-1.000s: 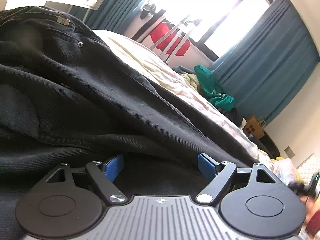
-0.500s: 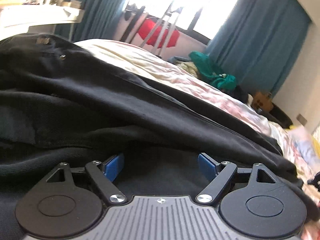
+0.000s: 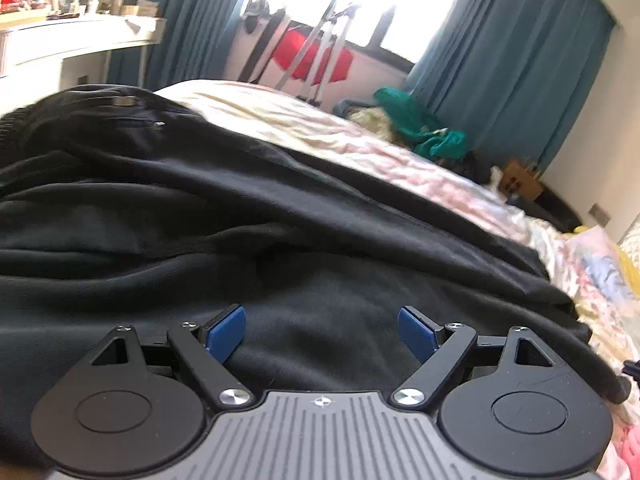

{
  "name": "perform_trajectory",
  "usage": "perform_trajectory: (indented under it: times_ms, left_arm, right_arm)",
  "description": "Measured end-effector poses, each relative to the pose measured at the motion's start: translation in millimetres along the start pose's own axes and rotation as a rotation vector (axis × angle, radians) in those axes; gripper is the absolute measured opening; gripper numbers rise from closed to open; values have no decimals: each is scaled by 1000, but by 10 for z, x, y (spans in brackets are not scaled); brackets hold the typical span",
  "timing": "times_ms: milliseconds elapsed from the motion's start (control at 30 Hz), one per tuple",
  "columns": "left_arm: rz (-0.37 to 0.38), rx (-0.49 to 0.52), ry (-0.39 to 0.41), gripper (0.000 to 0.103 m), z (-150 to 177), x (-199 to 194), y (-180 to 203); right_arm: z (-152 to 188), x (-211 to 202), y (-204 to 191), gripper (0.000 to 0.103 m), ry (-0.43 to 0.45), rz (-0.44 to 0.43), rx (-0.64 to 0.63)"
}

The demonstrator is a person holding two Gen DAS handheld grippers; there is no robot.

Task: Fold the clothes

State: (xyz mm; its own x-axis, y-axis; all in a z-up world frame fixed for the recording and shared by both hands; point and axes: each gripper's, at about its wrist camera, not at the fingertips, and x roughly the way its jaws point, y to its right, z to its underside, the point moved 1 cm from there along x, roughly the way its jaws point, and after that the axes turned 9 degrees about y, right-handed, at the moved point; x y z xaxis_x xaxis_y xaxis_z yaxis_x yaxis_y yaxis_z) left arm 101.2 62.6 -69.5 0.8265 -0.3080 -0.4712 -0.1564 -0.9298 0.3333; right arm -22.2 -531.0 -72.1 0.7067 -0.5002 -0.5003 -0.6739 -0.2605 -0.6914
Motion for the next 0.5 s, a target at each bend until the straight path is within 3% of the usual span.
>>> perform_trajectory:
  times_ms: [33, 100, 167, 400, 500]
  left_arm:
    - [-7, -13, -9, 85, -33, -57, -6]
    - [-20, -44, -34, 86, -57, -212, -56]
    - [-53, -57, -50, 86, -64, -355, -137]
    - [-178, -110, -93, 88, -112, -889, -543]
    - [-141, -175, -154, 95, -198, -1037, -719]
  right_arm:
    - [-32, -8, 21, 23, -5, -1, 0]
    - [-83, -14, 108, 60, 8, 15, 15]
    - [-110, 2, 203, 71, 7, 62, 40]
    - [-74, 346, 437, 71, -72, 108, 135]
    - [-79, 528, 483, 71, -78, 112, 138]
